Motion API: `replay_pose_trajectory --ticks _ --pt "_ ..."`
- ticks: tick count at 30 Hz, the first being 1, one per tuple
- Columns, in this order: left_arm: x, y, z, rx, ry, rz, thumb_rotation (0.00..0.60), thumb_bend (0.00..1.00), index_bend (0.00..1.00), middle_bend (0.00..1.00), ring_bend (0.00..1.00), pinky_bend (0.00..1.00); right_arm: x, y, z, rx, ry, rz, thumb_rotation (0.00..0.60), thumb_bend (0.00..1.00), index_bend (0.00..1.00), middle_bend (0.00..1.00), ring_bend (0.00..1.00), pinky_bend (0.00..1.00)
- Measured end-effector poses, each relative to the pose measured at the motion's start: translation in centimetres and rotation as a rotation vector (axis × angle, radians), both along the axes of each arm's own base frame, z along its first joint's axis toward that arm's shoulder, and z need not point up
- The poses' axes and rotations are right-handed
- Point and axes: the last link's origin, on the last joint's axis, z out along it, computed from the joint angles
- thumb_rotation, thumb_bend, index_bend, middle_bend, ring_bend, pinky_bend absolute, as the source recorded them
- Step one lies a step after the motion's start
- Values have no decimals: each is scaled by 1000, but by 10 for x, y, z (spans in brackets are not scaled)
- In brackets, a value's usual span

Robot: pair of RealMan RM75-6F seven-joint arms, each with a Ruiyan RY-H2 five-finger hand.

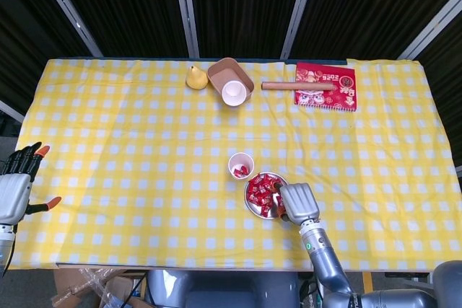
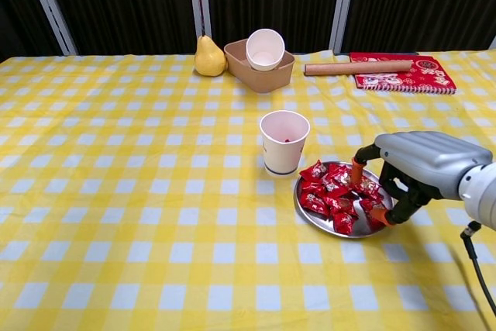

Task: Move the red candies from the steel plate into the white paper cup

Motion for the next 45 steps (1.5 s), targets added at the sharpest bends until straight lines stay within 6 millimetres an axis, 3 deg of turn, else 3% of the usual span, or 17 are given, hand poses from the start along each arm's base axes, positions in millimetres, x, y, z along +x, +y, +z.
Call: replay_pose_trajectory --ticks 17,24,33,45 --pt "0 0 0 0 -2 2 600 0 0 0 0 0 -18 -7 -9 -17 9 -51 600 350 381 855 921 947" --pt "0 0 0 -1 -1 3 600 0 0 0 0 0 -21 -10 -9 -20 9 -64 600 352 466 855 921 946" --pt "0 0 0 0 -2 3 600 0 0 0 0 0 -20 -9 -10 -10 -5 -63 600 477 540 855 921 947" --pt "0 0 0 -1 -3 2 600 0 0 0 0 0 -14 -8 -6 -14 -31 -48 600 496 542 855 921 947"
